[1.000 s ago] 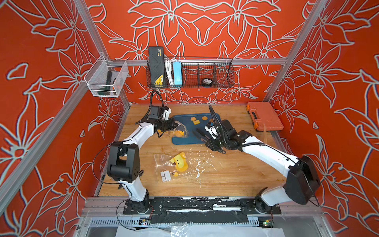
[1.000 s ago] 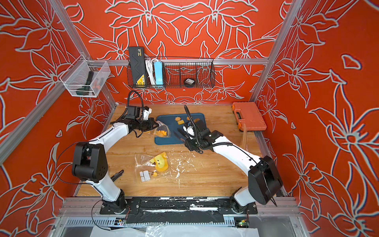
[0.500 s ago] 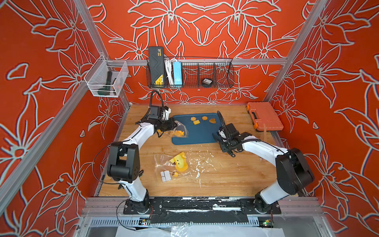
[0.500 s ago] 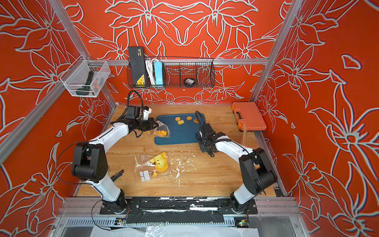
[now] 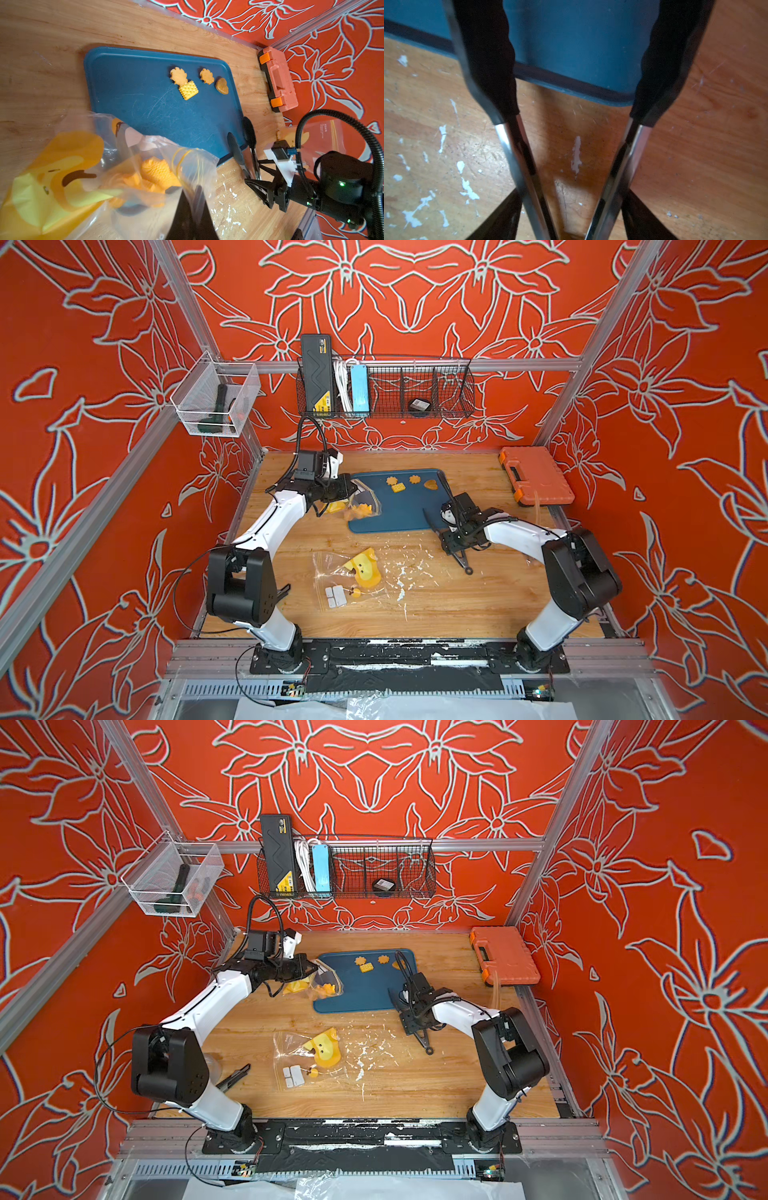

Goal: Put the cookies into a resealable bag to prevent moisture
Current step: Place the clamp at the center of the board, then place the ziploc bag at the center of the board.

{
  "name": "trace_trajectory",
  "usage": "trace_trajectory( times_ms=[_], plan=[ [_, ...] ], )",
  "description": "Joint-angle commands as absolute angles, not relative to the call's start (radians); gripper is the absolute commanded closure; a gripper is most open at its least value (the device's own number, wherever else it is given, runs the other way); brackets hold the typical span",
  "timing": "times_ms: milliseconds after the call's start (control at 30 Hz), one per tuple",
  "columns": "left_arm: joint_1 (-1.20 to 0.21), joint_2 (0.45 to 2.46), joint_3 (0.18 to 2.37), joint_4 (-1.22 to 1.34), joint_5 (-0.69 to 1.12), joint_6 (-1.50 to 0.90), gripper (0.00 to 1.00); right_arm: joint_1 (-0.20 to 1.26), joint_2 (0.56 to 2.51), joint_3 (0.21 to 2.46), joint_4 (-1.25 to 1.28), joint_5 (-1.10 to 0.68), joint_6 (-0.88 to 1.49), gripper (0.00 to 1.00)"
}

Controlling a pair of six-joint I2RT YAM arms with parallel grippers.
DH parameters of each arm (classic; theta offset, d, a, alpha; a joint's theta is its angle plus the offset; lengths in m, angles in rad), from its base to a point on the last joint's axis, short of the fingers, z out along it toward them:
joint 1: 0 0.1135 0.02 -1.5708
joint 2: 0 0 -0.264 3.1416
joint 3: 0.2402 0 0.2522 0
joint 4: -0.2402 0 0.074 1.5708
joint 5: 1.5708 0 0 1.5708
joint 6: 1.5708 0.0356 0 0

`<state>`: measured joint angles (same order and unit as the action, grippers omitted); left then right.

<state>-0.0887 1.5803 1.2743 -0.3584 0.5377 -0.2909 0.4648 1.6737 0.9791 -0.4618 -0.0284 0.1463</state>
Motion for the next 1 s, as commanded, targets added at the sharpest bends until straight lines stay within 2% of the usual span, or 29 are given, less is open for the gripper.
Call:
trace_trajectory(
  times_ms=[0, 67, 167, 333, 467, 600, 733, 967],
  plan=[
    [-0.097, 1.516, 1.316, -0.400, 0.548, -0.281, 1.00, 0.460, 1.651, 0.982, -0.460, -0.040, 0.158, 0.15],
    [-0.108, 1.495, 1.318, -0.416, 0.545, -0.285, 1.00, 0.459, 1.620, 0.983, -0.471, -0.031, 0.169, 0.11],
    [-0.149, 1.467, 1.319, -0.437, 0.538, -0.295, 1.00, 0.460, 1.525, 0.978, -0.492, 0.009, 0.208, 0.11],
    [-0.276, 1.436, 1.325, -0.443, 0.494, -0.340, 1.00, 0.462, 1.286, 0.958, -0.498, -0.080, 0.254, 0.18],
    [-0.397, 1.422, 1.317, -0.409, 0.471, -0.410, 1.00, 0.462, 1.147, 0.968, -0.560, -0.073, 0.270, 0.26],
    [-0.512, 1.418, 1.280, -0.342, 0.446, -0.493, 1.00, 0.462, 1.082, 0.988, -0.656, -0.140, 0.261, 0.26],
    [-0.591, 1.427, 1.168, -0.206, 0.462, -0.576, 1.00, 0.462, 1.003, 0.950, -0.695, -0.116, 0.277, 0.26],
    [-0.613, 1.509, 1.071, -0.110, 0.482, -0.611, 1.00, 0.473, 0.973, 0.887, -0.696, -0.216, 0.345, 0.27]
  ],
)
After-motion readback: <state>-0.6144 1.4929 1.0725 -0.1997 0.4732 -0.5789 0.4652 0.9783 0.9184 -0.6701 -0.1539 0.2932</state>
